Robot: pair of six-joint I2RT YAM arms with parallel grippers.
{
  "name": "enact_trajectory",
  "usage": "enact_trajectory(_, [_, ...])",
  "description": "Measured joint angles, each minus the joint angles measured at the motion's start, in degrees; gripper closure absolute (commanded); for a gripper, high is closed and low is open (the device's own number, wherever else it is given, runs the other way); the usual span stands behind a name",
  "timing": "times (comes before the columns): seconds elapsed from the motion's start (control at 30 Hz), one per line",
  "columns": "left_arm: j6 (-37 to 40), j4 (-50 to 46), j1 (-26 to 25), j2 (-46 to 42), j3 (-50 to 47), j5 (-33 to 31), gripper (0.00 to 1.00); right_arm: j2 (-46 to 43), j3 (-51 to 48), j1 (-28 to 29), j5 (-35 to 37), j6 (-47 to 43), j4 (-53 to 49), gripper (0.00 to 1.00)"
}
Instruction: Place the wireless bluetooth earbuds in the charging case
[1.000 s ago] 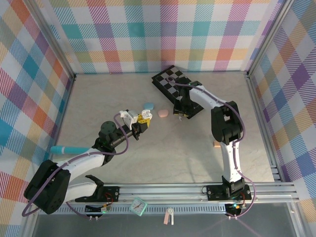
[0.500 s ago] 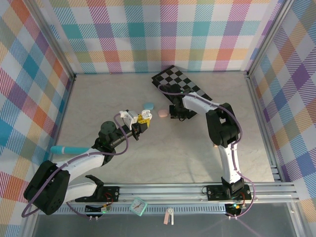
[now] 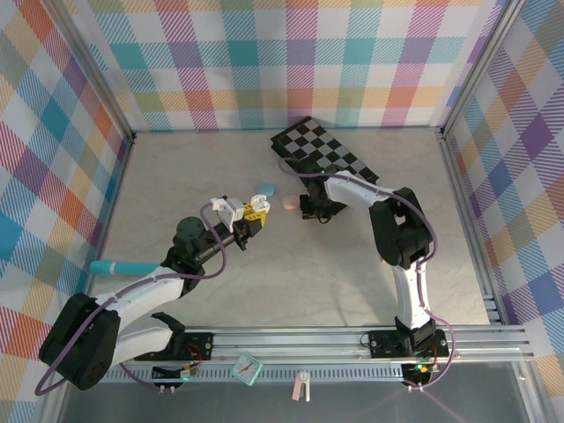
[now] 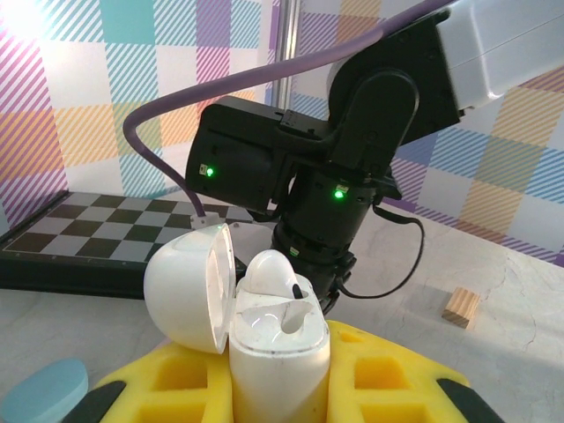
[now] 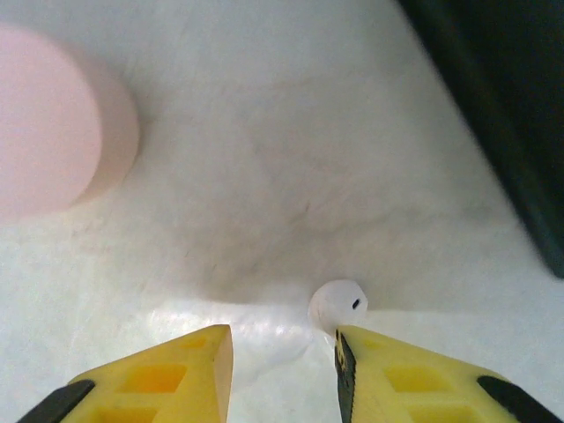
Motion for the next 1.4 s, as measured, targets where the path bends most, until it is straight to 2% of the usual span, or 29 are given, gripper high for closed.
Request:
enact_trajectory(0.27, [0.0,-0.33,0.02,0.0,0.0,0.42,1.0,-3.1,0.96,0.37,0.11,-0.42,-3.56,0.55])
enact_trajectory(0.57, [0.44,-1.81,0.02,-2.6,-0.02,0.39,1.0,4.09,11.72,-1.36,0.22,-4.48,-10.78,0.53])
enact_trajectory(0.7, [1.09,-3.13,0.02,-4.02,-0.02,0.37,1.0,7.98,15.15,-2.69,-1.01,-6.14,-13.38,0.57])
enact_trajectory(0.9, [1.73,-4.37,0.02,-4.07,-0.02,0.37,1.0,11.28,17.59,-3.72,-2.47,-7.74,-15.76,0.58])
enact_trajectory(1.4, [1.7,-4.11,0.02,-1.2,0.0,0.46,1.0,12.24,17.59,-3.74,-4.94,-8.9,-17.68,0.66])
